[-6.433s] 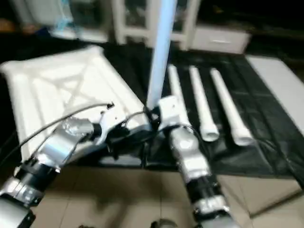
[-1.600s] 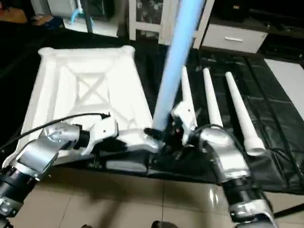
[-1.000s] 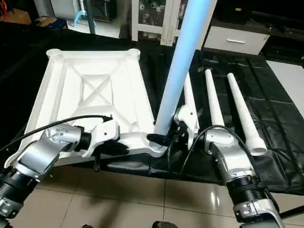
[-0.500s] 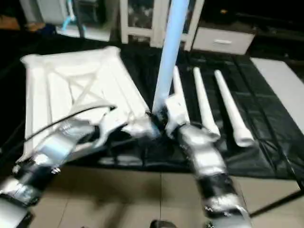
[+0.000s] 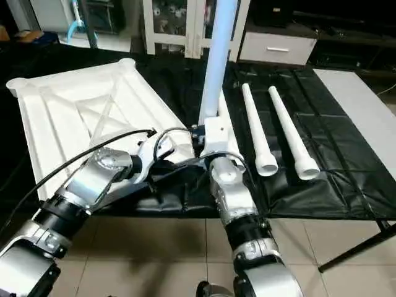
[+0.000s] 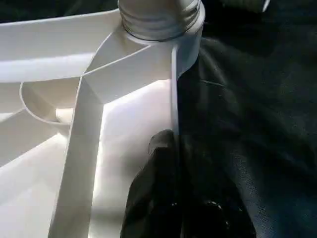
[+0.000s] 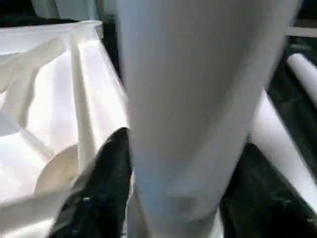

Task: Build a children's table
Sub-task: Rotate leg to tighten, then rotate table base

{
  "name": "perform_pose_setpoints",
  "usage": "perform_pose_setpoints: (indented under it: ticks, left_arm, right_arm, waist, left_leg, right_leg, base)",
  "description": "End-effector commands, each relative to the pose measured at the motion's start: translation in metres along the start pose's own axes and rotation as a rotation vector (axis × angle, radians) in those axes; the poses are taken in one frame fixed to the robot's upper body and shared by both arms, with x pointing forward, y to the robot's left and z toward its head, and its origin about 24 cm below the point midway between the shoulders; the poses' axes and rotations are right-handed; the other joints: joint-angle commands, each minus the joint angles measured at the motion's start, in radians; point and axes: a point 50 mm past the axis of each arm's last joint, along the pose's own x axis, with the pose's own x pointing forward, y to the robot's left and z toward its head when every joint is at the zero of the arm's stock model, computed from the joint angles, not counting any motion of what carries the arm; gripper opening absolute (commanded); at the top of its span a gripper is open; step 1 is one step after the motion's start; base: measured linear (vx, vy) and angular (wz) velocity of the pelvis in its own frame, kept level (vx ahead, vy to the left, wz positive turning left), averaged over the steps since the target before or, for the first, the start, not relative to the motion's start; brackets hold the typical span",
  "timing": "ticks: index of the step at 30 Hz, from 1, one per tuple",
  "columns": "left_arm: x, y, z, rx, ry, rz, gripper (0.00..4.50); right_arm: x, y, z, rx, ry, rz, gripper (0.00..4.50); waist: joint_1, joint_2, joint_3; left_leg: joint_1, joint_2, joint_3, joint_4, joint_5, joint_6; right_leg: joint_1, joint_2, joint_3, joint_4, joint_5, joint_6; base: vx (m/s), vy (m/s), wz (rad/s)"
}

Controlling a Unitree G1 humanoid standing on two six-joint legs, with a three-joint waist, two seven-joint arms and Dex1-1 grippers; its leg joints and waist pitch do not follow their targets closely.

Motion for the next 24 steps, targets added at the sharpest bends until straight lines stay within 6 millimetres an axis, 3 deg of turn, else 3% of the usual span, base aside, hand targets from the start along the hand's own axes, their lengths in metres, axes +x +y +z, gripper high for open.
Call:
perform_pose_setpoints:
  ticks: [1,4,9,11,12,14,15,16,19,22,24]
  left_arm:
    - [-0.003,0.01,-0.016,-0.007,0.083,0.056,0.0]
    - [-0.004,0.012,-0.018,-0.001,0.091,0.064,0.0]
    - [-0.007,0.019,-0.019,0.01,0.092,0.093,0.0]
    - [-0.007,0.021,-0.019,0.013,0.09,0.104,0.0]
    - [-0.009,0.025,-0.02,0.027,0.096,0.124,0.0]
    - [-0.011,0.035,-0.02,0.042,0.102,0.175,0.0]
    - [-0.014,0.048,-0.02,0.079,0.107,0.25,0.0]
    - [-0.016,0.055,-0.02,0.103,0.107,0.286,0.0]
    - [-0.02,0.068,-0.018,0.146,0.099,0.367,0.0]
    - [-0.026,0.082,-0.017,0.196,0.129,0.44,0.0]
    - [-0.027,0.083,-0.016,0.209,0.128,0.445,0.0]
  right_arm:
    - [-0.002,-0.007,0.008,0.025,-0.049,-0.003,2.77]
    - [-0.006,-0.01,0.013,0.013,-0.087,0.029,3.15]
    - [-0.019,-0.012,0.011,-0.027,-0.086,0.109,3.52]
    - [-0.024,-0.012,0.009,-0.043,-0.076,0.139,3.68]
    - [-0.032,-0.011,0.006,-0.078,-0.06,0.185,3.78]
    - [-0.045,-0.011,0.001,-0.111,-0.044,0.238,3.78]
    - [-0.058,-0.013,-0.003,-0.132,-0.03,0.261,3.78]
    - [-0.063,-0.015,-0.006,-0.132,-0.021,0.26,3.78]
    - [-0.071,-0.021,-0.013,-0.132,0.0,0.227,3.78]
    - [-0.075,-0.02,-0.019,-0.138,0.019,0.21,3.78]
    - [-0.077,-0.019,-0.019,-0.139,0.022,0.212,3.78]
  waist:
    - [-0.004,0.017,-0.063]
    - [0.0,0.017,-0.063]
    - [0.01,0.014,-0.065]
    - [0.015,0.013,-0.068]
    - [0.018,0.013,-0.065]
    - [0.026,0.014,-0.067]
    - [0.026,0.021,-0.067]
    - [0.026,0.014,-0.071]
    - [0.019,0.015,-0.078]
    - [0.015,0.026,-0.077]
    - [0.015,0.022,-0.078]
  left_leg:
    - [0.004,0.009,-0.004,-0.09,-0.521,0.001]
    - [0.003,0.009,0.006,-0.088,-0.471,0.014]
    - [0.003,0.008,0.013,-0.085,-0.441,0.023]
    - [-0.001,0.01,0.014,-0.086,-0.401,0.029]
    - [-0.007,0.006,0.014,-0.088,-0.395,0.036]
    - [-0.004,0.007,0.017,-0.087,-0.381,0.04]
    - [-0.007,0.006,0.015,-0.088,-0.372,0.04]
    - [-0.006,0.004,0.016,-0.086,-0.374,0.044]
    - [-0.027,0.002,0.008,-0.087,-0.323,0.043]
    - [-0.012,0.001,0.014,-0.081,-0.333,0.052]
    - [-0.008,0.001,0.017,-0.079,-0.34,0.057]
  right_leg:
    - [0.037,-0.048,0.028,-0.062,-0.498,-0.115]
    - [0.033,-0.047,0.038,-0.056,-0.454,-0.141]
    - [0.032,-0.046,0.046,-0.053,-0.473,-0.144]
    - [0.036,-0.045,0.052,-0.047,-0.43,-0.153]
    - [0.041,-0.037,0.048,-0.049,-0.436,-0.145]
    - [0.041,-0.039,0.052,-0.051,-0.432,-0.135]
    - [0.043,-0.037,0.051,-0.051,-0.426,-0.131]
    - [0.043,-0.035,0.051,-0.053,-0.421,-0.121]
    - [0.059,-0.038,0.049,-0.041,-0.382,-0.116]
    - [0.048,-0.037,0.05,-0.044,-0.354,-0.153]
    - [0.045,-0.035,0.05,-0.048,-0.356,-0.158]
  base:
    - [0.0,0.0,0.0]
    - [0.0,0.0,0.0]
    - [0.0,0.0,0.0]
    - [0.0,0.0,0.0]
    - [0.0,0.0,0.0]
    - [0.0,0.0,0.0]
    - [0.0,0.0,0.0]
    - [0.0,0.0,0.0]
    - [0.0,0.0,0.0]
    - [0.0,0.0,0.0]
    - [0.0,0.0,0.0]
